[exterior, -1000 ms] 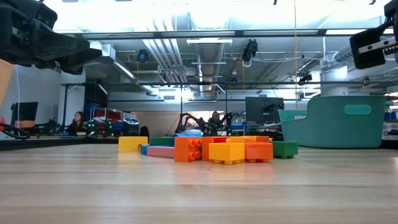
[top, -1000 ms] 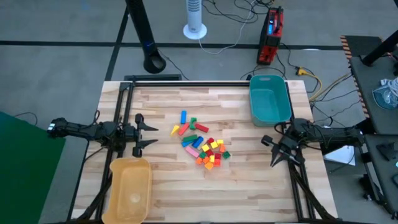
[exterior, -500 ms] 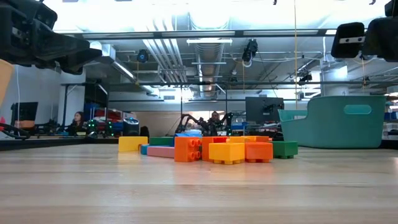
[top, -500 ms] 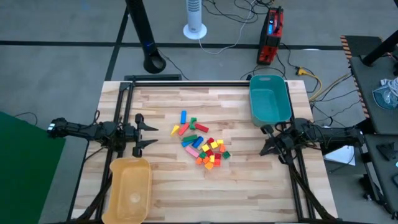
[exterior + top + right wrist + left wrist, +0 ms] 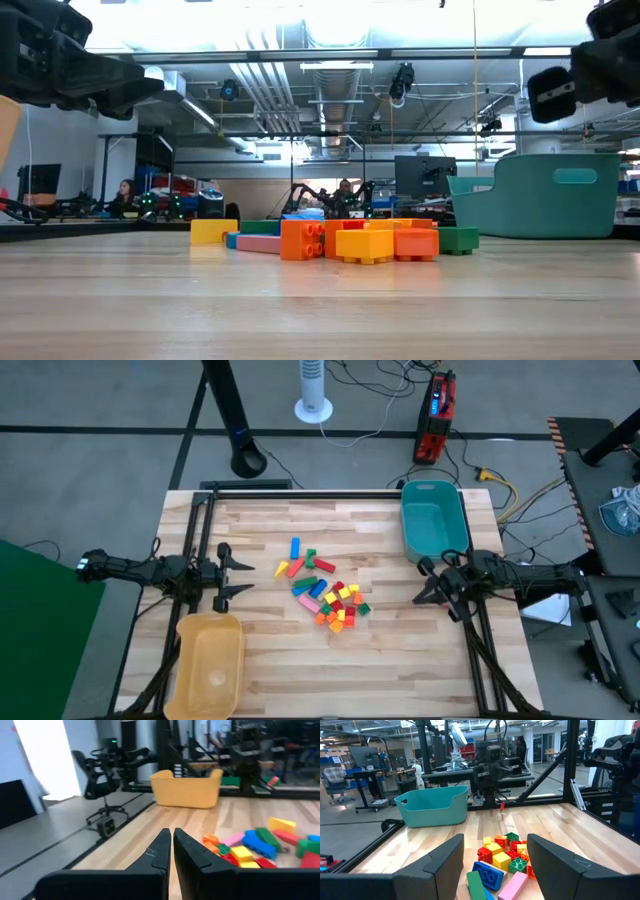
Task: Sort blocks
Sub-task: Put the yellow triangular block into the yellow bin
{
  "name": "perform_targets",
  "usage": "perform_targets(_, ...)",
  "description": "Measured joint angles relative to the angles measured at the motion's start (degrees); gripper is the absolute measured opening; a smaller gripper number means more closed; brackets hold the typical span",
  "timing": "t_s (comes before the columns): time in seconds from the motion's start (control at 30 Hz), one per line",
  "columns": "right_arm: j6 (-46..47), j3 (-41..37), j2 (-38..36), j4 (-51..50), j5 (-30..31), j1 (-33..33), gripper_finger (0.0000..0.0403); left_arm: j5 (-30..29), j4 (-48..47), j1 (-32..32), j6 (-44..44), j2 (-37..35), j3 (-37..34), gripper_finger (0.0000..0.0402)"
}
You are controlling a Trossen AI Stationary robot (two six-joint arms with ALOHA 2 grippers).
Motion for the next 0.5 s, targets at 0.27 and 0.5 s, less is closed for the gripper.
perform_targets(0.27,3.7,0.0,0.8,0.0,0.2,0.0,0.0013,0.0,0.0,0.0,0.0,0.0,0.0,0.0205)
perform_targets(0.5,7.5,0.0,0.8,0.0,0.2,0.0,0.0013,0.0,0.0,0.0,0.0,0.0,0.0,0.0205)
